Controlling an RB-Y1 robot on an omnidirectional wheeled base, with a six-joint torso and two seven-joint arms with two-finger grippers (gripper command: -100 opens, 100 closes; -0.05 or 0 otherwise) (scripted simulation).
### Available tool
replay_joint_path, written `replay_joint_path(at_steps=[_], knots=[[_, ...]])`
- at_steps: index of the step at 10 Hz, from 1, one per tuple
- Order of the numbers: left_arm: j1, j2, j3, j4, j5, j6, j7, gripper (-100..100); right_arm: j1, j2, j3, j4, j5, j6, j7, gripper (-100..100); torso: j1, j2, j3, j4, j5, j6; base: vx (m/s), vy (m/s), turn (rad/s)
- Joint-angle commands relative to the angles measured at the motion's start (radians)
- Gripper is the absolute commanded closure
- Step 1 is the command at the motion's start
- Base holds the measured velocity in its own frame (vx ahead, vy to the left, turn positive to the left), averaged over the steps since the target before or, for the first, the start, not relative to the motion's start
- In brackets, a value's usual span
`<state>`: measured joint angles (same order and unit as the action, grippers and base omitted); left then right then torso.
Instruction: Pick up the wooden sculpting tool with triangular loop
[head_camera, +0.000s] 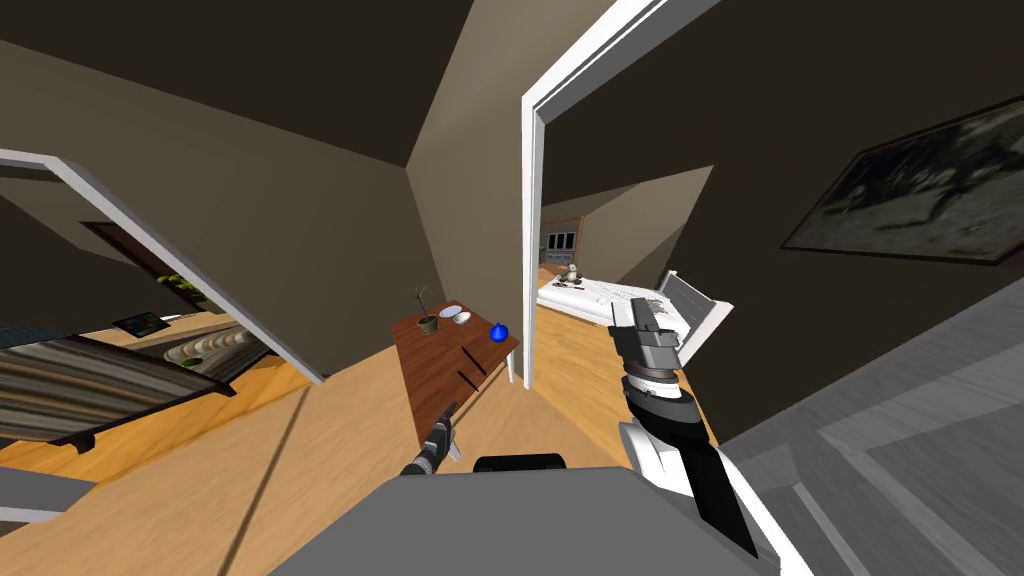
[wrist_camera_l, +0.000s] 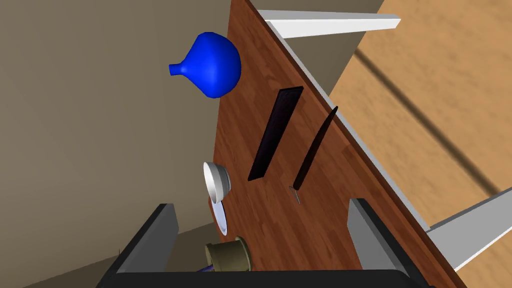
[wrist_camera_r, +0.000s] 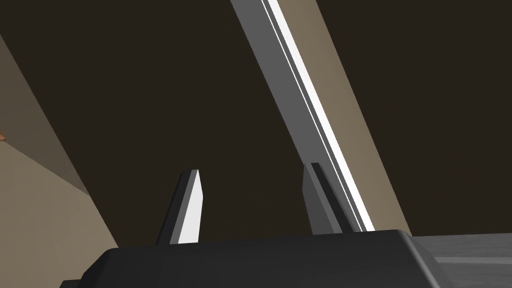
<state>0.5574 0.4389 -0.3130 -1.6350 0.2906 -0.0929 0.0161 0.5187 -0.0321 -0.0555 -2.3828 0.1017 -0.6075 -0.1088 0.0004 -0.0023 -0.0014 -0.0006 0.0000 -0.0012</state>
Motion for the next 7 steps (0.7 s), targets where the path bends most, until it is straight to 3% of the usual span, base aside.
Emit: replay_joint_path(at_steps=[1, 2, 4, 7], knots=[[-0.02, 0.013, -0.024, 0.05, 0.021, 0.035, -0.006, -100, 0.0, 0.0, 0.0, 0.0, 0.0, 0.0, 0.0, 0, 0.0, 0.0, 0.0, 0.0, 0.0, 0.0, 0.038, -0.011, -0.265], [-0.02, 0.013, -0.024, 0.061, 0.021, 0.035, -0.006, -100, 0.0, 0.0, 0.0, 0.0, 0.0, 0.0, 0.0, 0, -0.001, 0.0, 0.0, 0.0, 0.0, 0.001, 0.041, 0.004, -0.126], [-0.055, 0.051, -0.068, 0.135, 0.068, 0.095, -0.007, -100, 0.0, 0.0, 0.0, 0.0, 0.0, 0.0, 0.0, 0, 0.0, -0.001, -0.001, 0.0, 0.0, 0.001, 0.077, 0.018, -0.303], [-0.075, 0.07, -0.09, 0.214, 0.093, 0.124, -0.007, -100, 0.0, 0.0, 0.0, 0.0, 0.0, 0.0, 0.0, 0, 0.002, -0.002, -0.001, 0.0, 0.0, 0.001, 0.06, 0.026, -0.149]])
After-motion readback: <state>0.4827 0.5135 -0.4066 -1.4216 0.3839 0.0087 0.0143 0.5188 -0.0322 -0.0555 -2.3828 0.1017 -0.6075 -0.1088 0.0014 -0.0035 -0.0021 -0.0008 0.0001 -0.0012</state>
